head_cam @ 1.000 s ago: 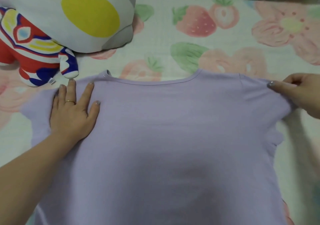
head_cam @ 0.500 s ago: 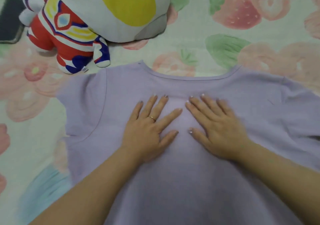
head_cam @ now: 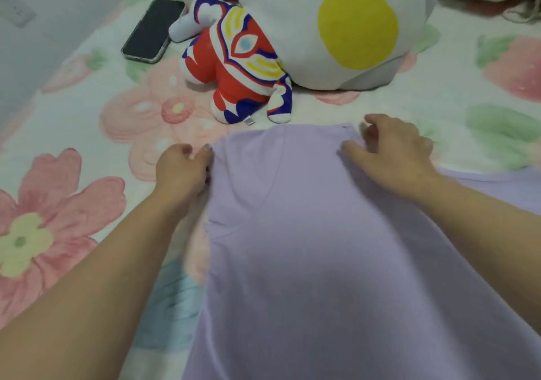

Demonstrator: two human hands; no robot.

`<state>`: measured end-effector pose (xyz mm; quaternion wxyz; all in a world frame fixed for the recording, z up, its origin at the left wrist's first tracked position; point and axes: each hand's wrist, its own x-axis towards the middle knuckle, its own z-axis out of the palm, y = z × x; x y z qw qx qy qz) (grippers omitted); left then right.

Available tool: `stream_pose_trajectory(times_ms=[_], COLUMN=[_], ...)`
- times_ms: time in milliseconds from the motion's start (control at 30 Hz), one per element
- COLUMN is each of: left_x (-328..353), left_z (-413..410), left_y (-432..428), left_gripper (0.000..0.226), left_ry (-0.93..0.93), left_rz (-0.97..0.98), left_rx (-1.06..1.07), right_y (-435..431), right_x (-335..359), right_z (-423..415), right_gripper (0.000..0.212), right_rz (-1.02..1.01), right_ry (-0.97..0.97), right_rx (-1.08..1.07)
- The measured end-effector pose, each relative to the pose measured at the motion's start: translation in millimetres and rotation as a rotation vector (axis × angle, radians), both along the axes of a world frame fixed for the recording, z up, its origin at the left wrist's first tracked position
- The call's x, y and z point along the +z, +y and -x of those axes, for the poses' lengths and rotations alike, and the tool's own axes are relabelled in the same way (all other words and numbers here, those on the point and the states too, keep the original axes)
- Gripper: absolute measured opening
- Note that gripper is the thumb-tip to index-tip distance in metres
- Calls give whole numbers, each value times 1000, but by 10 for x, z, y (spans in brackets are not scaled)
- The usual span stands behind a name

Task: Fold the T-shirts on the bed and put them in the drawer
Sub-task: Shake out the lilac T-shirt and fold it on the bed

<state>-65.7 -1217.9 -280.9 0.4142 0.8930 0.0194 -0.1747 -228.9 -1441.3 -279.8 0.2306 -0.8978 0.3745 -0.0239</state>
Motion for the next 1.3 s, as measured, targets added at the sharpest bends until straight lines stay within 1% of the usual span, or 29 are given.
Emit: stream_pose_trajectory(times_ms=[33, 100, 133, 167, 233, 267, 333, 367, 400, 433, 467, 500, 533, 567, 600, 633, 667, 700, 733, 767, 833, 867, 900, 1000, 1033, 1100, 1167, 1233, 1300], left_x=[23, 67, 105, 138, 199, 207, 162, 133, 112, 105, 104, 110, 110, 94, 66, 58, 47, 33, 3, -33, -63, -47, -20, 40, 49, 32, 38, 48, 49], left_z=[12, 25, 21, -2, -41, -51, -2, 38, 76, 116, 144, 179, 240, 347, 499, 691, 880, 1025, 1110, 1149, 1104, 1044, 990, 971, 1013, 1185, 1442, 1690, 1879], left_y=[-5, -19, -25, -21, -16, -9, -11, -33, -55, -73, -61, -15, 72, 185, 311, 433, 511, 539, 528, 479, 351, 293, 253, 294, 364, 580, 818, 1041, 1240], left_gripper=[48, 20, 23, 28, 22, 20, 20, 20, 19, 17, 14, 11, 13, 22, 35, 46, 48, 43, 39, 38, 34, 30, 27, 21, 24, 34, 32, 24, 19], left_ry=[108, 208, 195, 165, 84, 27, -68, -62, -15, 42, 84, 95, 89, 75, 70, 73, 78, 85, 100, 128, 197, 186, 132, -65, -79, -19, 64, 102, 106], left_rz=[81, 131, 161, 224, 379, 393, 297, 281, 315, 364, 400, 403, 370, 302, 186, 53, -57, -102, -69, 24, 265, 350, 379, 335, 266, 95, -17, -97, -115], left_rx=[-4, -59, -75, -75, -31, -30, -51, -38, -2, 54, 109, 167, 200, 201, 167, 105, 28, -24, -58, -66, 29, 98, 146, 173, 182, 175, 128, 86, 68], right_y=[83, 148, 152, 138, 92, 74, 70, 95, 134, 202, 298, 435, 599, 767, 926, 1052, 1128, 1156, 1136, 1096, 1035, 1021, 1008, 896, 846, 770, 747, 761, 747], right_x=[17, 25, 14, 1, -8, -16, -49, -71, -74, -60, -38, -14, 2, -11, -42, -94, -144, -202, -266, -320, -353, -333, -302, -163, -93, 50, 147, 215, 256], right_z=[-221, -509, -579, -610, -589, -565, -520, -505, -493, -489, -488, -475, -452, -414, -372, -330, -305, -297, -304, -319, -376, -421, -478, -789, -929, -1189, -1379, -1454, -1410], right_gripper=[55, 30, 16, 11, 15, 15, 11, 11, 16, 23, 30, 34, 35, 36, 36, 37, 40, 44, 47, 50, 51, 51, 53, 72, 80, 91, 85, 67, 49], right_rz=[-84, -216, -259, -265, -189, -133, -19, 46, 110, 160, 213, 255, 260, 235, 192, 152, 136, 151, 171, 182, 175, 147, 114, 83, 81, 51, 21, -3, -34], right_ry=[19, -31, -78, -114, -150, -143, -73, -32, -19, -51, -137, -241, -326, -386, -392, -340, -258, -168, -97, -73, -98, -120, -133, -79, -15, 131, 207, 243, 232], right_rx=[-6, -49, -76, -96, -123, -119, -100, -101, -117, -139, -125, -51, 79, 237, 394, 533, 647, 729, 777, 795, 773, 744, 711, 701, 727, 768, 782, 796, 837])
